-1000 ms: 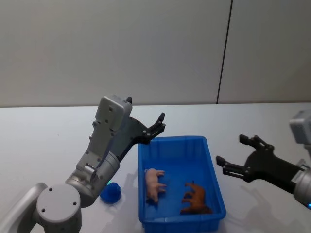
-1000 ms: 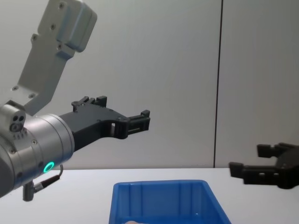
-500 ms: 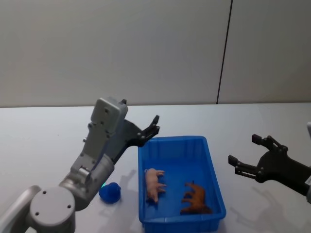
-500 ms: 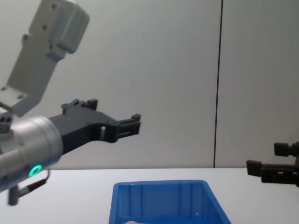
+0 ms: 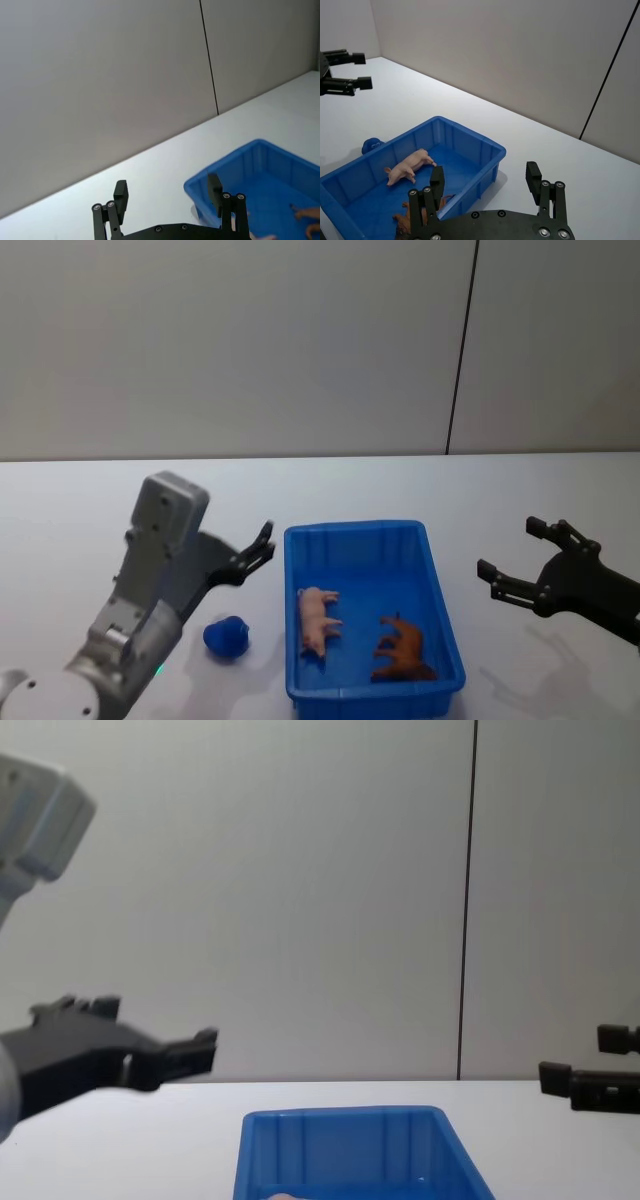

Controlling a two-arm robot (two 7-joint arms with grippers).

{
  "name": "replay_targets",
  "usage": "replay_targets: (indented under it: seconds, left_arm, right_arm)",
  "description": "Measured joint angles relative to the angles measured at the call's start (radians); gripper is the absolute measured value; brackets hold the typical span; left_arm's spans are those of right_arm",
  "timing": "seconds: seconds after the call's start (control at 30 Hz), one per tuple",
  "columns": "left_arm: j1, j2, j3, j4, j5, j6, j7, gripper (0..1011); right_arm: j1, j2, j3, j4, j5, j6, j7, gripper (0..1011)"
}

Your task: Pick up the two dolls from the table and place them into the box.

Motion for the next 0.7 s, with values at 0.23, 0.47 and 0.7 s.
replay_targets:
  seconds: [0.23, 0.47, 0.7]
  left_arm:
    - [0.049, 0.046, -0.015, -0.025, -0.056, 0.034, 0.005, 1001]
    - [0.073, 0.076, -0.028, -0.014, -0.094, 0.059, -0.04, 1000]
    - [0.068, 0.08, -0.034, 0.026, -0.106, 0.074, -0.096, 1000]
  right_arm:
    - [-0.002, 0.002, 0.001, -0.001, 0.003, -0.002, -0.001, 1001]
    - [-0.003, 0.003, 0.002, -0.001, 0.004, -0.003, -0.001, 1001]
    - [-0.003, 0.004, 0.003, -0.001, 0.004, -0.004, -0.002, 1001]
